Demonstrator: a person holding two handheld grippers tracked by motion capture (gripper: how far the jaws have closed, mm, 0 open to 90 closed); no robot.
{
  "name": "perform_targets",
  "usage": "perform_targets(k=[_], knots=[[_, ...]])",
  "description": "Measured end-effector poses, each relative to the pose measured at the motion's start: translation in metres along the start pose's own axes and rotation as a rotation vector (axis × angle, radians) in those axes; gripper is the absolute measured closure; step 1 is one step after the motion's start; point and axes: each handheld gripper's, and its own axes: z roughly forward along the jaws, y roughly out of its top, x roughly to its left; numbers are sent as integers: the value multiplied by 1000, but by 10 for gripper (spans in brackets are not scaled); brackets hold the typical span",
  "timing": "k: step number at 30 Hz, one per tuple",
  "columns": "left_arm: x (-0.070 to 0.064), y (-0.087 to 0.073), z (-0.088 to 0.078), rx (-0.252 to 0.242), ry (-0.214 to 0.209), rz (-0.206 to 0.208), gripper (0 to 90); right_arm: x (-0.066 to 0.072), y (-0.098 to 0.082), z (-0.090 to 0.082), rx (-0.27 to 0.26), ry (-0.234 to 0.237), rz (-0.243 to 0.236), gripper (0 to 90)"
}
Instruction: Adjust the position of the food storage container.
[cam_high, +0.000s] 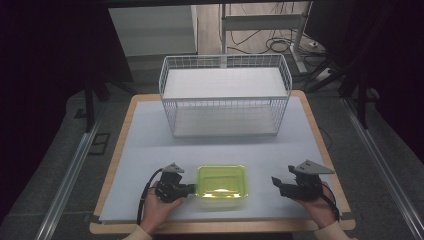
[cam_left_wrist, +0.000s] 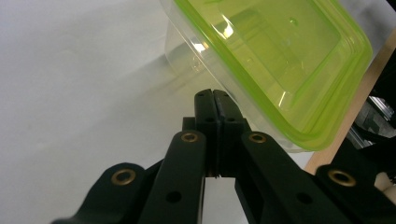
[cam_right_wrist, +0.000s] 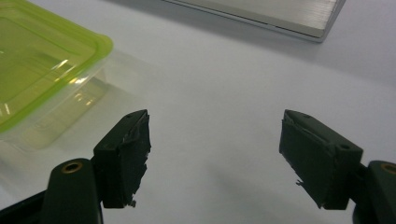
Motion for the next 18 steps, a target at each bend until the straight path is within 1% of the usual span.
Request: perform_targets(k=[2, 6, 8, 10, 12, 14, 16, 18], knots=[[-3, 3, 4, 8, -3, 6, 900, 1, 0, 0, 1, 3, -1, 249], [-5, 4, 9, 19, -8, 16, 900, 1, 0, 0, 1, 4, -4, 249], [-3, 3, 8, 13, -5, 6, 900, 1, 0, 0, 1, 5, -3, 249], [1, 2, 4, -2, -4, -13, 900, 1, 0, 0, 1, 4, -6, 249], [5, 1, 0, -6, 0, -18, 900, 1, 0, 0, -2, 7, -5, 249], [10, -1, -7, -30, -6, -40, 900, 2, 1, -1, -8, 13, 0, 247], [13, -3, -14, -48, -7, -50, 900, 2, 2, -2, -20, 35, 20, 246], [14, -5, -20, -61, -9, -52, 900, 3, 3, -2, -26, 47, 26, 242]])
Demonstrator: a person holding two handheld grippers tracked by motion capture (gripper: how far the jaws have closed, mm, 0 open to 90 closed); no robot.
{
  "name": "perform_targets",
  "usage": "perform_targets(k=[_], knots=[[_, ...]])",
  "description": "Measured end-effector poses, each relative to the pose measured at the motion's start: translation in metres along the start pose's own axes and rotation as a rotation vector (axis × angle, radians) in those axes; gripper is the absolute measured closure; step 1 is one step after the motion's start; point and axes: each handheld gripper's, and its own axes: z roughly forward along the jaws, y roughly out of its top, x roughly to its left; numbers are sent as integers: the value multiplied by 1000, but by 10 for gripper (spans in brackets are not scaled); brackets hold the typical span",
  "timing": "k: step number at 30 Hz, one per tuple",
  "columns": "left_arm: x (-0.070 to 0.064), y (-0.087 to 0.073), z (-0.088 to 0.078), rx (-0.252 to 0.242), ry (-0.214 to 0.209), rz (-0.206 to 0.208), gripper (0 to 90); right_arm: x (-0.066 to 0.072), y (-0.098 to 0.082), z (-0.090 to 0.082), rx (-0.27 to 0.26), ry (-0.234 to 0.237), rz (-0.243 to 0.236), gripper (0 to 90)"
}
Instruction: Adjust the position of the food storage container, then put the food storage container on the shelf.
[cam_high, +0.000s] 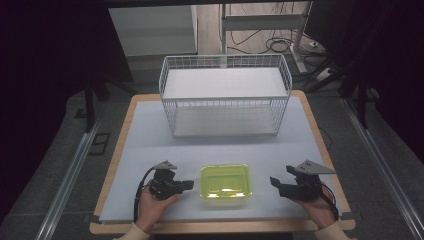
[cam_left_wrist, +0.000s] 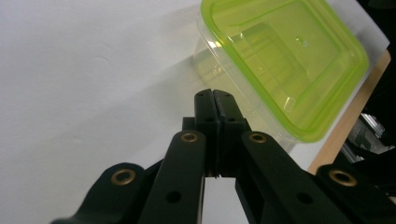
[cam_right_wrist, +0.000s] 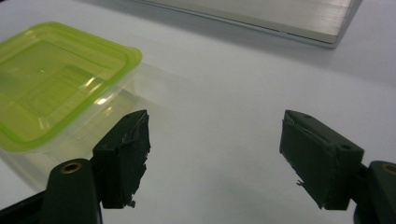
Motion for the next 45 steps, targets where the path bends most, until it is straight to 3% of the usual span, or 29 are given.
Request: perform_targets(k=[8, 16, 18, 20, 22, 26, 30, 36, 45], knots=[[3, -9, -19, -43, -19, -15, 893, 3, 2, -2, -14, 50, 17, 234], [6, -10, -25, -73, -29, -31, 882, 5, 3, -2, -22, 101, 18, 234], [4, -10, -26, -84, -25, -26, 822, 6, 3, -2, -26, 107, 15, 232], [2, -10, -28, -120, -15, -35, 687, 7, 3, -2, -23, 117, 15, 230], [2, -9, -29, -127, -31, -52, 552, 7, 3, -2, -20, 128, 23, 228], [1, -9, -26, -117, -61, -75, 487, 7, 4, -1, -6, 171, 49, 226], [2, -9, -24, -112, -95, -109, 467, 10, 6, 0, 32, 211, 78, 231], [7, -9, -20, -104, -143, -162, 454, 14, 7, 4, 40, 270, 127, 247], [8, -8, -12, -94, -161, -184, 453, 16, 11, 17, 71, 341, 219, 317]])
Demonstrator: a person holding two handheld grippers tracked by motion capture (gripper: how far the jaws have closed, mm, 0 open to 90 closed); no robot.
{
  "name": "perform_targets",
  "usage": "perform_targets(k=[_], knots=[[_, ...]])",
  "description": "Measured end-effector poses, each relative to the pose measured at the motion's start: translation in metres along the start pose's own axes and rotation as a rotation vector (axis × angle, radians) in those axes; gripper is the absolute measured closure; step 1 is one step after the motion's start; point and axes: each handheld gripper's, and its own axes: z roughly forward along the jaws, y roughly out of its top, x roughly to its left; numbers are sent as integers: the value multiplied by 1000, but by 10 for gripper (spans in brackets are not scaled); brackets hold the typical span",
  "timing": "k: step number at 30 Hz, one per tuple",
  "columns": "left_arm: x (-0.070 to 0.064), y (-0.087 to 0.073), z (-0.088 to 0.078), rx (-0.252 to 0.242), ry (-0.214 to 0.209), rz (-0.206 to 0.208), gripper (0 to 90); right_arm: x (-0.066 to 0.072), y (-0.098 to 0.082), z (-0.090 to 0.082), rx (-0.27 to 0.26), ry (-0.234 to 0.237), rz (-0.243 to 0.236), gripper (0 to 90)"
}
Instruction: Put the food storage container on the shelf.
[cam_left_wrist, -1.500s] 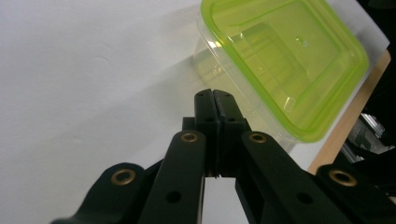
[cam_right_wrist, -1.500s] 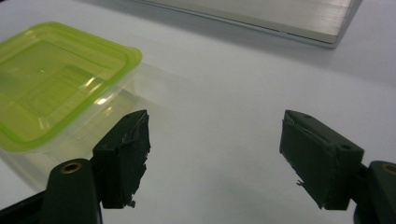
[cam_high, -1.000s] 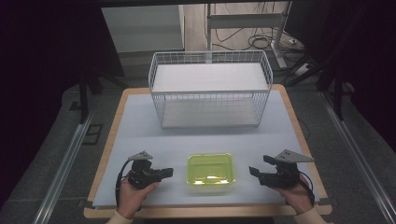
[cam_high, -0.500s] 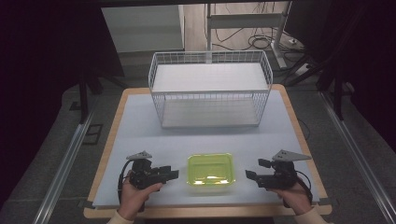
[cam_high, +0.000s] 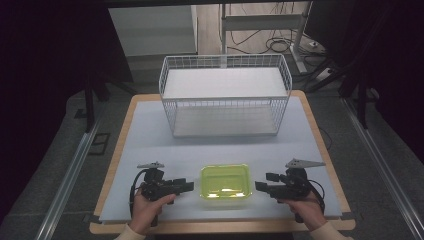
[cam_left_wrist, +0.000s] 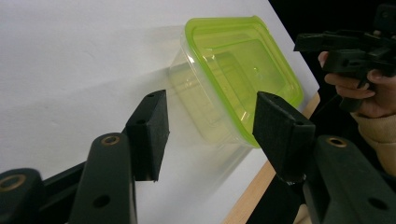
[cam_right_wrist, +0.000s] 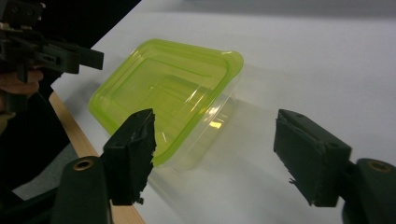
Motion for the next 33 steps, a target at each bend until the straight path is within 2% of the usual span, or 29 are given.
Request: perform_targets(k=[7, 13, 18, 27, 30, 33], knots=[[-1, 6, 13, 18, -21, -16, 456, -2, 5, 16, 35, 16, 66, 378], [-2, 10, 24, 36, -20, -14, 457, -4, 6, 26, 54, 27, 92, 411], [2, 11, 27, 41, -32, -47, 466, -6, 6, 30, 70, 36, 113, 438], [1, 10, 33, 61, -46, -39, 521, -8, 5, 37, 94, 63, 141, 495], [1, 10, 36, 71, -54, -41, 550, -7, 4, 41, 107, 86, 152, 544], [-2, 9, 39, 85, -39, -30, 629, -7, 4, 44, 119, 102, 158, 614]])
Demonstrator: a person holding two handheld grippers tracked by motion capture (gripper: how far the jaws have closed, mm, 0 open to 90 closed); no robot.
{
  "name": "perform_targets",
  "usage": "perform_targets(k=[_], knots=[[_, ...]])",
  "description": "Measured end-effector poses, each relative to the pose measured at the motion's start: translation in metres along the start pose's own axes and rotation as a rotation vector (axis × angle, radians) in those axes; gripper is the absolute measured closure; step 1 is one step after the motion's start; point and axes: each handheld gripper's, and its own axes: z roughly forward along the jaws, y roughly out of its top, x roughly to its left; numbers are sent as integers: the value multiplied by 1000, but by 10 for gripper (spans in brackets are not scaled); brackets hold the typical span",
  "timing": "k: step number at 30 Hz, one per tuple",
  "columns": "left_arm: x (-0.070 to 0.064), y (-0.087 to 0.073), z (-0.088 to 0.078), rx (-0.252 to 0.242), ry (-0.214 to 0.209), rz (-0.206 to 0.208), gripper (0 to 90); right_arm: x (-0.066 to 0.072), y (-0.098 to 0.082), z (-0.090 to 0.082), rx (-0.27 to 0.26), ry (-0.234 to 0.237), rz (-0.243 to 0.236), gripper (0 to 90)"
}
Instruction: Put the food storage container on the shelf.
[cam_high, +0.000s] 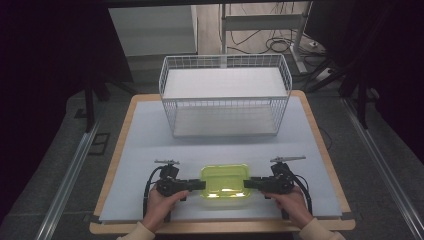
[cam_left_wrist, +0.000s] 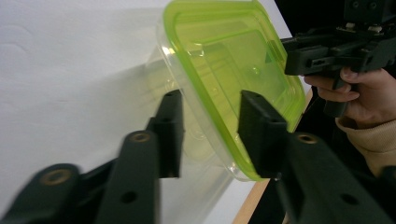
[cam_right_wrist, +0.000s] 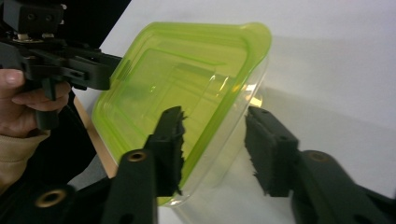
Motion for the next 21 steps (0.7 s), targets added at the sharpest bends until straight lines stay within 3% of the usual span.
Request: perform_targets(k=[2, 8, 13, 21], knots=[[-1, 0, 1, 3, 9, 0, 674, 1, 0, 2, 15, 5, 1, 661], [-1, -2, -3, -17, -29, -11, 743, 2, 0, -2, -11, 8, 28, 737], [-6, -3, -8, -41, -18, 4, 805, 6, 1, -7, -33, 20, 41, 797], [-12, -3, -14, -63, -32, 26, 816, 9, 2, -13, -61, 40, 35, 807]])
